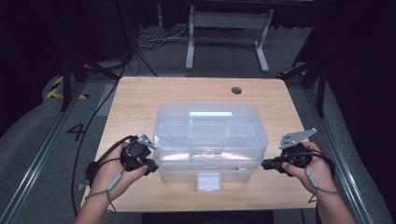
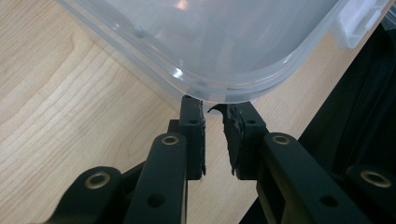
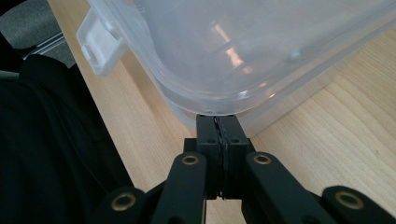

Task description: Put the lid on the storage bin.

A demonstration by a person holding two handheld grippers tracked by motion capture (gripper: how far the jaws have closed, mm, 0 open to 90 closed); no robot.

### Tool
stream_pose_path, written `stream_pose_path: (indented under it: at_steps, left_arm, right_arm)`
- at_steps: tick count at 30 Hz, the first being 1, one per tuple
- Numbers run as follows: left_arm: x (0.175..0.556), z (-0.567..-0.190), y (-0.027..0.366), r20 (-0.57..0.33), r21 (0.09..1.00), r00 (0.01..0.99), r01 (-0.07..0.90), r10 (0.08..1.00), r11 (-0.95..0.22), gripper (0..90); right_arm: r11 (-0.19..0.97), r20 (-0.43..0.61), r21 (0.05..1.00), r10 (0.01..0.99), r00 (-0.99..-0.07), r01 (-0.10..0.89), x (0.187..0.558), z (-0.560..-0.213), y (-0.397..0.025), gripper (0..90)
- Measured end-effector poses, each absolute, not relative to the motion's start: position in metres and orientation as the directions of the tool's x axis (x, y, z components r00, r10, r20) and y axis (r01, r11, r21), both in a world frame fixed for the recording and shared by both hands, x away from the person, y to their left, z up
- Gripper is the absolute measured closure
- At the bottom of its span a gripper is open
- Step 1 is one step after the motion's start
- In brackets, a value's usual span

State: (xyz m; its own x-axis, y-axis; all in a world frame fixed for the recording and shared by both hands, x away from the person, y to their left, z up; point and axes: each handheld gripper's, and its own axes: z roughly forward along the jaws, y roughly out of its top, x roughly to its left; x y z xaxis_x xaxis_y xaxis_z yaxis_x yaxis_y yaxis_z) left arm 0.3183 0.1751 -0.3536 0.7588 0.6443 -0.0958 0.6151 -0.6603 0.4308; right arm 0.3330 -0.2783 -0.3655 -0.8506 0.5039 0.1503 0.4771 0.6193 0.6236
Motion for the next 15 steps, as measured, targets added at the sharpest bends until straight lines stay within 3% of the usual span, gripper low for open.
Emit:
stream_pose_path:
  at_steps: [5, 9, 15]
  left_arm:
    - [0.3181, -0.354, 0.176, -0.106, 0.423, 0.756, 0.622, 0.646, -0.659, 78.5]
    - [0.3179, -0.3539, 0.1761, -0.111, 0.417, 0.759, 0.621, 0.641, -0.664, 85.7]
    - [0.3189, -0.3545, 0.1775, -0.116, 0.405, 0.761, 0.623, 0.639, -0.669, 88.7]
  right_arm:
    - [0.63, 0.152, 0.61, 0.502, -0.851, 0.481, 0.3334, -0.3673, -0.2771, 89.4]
    - [0.629, 0.166, 0.605, 0.5, -0.85, 0.488, 0.3344, -0.3687, -0.2779, 89.7]
    - [0.641, 0.169, 0.593, 0.493, -0.854, 0.487, 0.3344, -0.3695, -0.277, 89.7]
